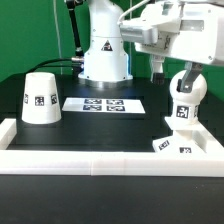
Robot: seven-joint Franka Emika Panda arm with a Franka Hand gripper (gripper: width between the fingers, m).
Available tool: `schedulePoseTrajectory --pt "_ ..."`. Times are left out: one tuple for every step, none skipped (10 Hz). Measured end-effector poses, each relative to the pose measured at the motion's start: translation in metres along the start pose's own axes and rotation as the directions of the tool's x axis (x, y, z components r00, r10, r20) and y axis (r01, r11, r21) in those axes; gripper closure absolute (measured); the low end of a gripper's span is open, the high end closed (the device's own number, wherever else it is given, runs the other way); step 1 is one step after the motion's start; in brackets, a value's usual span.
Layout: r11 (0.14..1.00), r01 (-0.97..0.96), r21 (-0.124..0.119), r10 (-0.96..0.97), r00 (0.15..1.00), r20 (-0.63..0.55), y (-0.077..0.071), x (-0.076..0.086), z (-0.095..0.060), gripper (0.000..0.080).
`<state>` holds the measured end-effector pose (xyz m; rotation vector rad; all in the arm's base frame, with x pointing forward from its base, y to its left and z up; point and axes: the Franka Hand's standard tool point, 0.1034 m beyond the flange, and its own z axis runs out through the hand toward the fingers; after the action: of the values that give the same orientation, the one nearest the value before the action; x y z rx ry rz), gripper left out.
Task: Assemble lamp
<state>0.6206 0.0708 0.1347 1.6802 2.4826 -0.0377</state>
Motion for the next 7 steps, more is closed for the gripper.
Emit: schedulePoseTrajectory --pt "1.000 -0.008 -0.005 0.008 1.000 -0.001 0.001 0.003 -0.004 0.0121" --pt "1.000 -0.013 -0.006 0.013 1.000 -0.004 0.001 0.007 -0.005 0.0106" --pt "1.000 -0.021 -0.003 0.021 1.000 -0.009 -0.001 0.013 -0.004 0.0106" --pt "1.000 -0.021 0.002 0.021 1.000 -0.014 -0.003 0.019 -0.001 0.0101" --pt "1.000 -0.017 0.011 0.017 1.000 -0.021 -0.006 0.026 0.003 0.0101" --pt "1.000 -0.021 0.015 0.021 1.000 -0.023 -0.007 0.029 0.005 0.0101" --pt "0.999 -0.027 0.019 0.028 0.999 -0.025 -0.009 0.032 0.006 0.0101"
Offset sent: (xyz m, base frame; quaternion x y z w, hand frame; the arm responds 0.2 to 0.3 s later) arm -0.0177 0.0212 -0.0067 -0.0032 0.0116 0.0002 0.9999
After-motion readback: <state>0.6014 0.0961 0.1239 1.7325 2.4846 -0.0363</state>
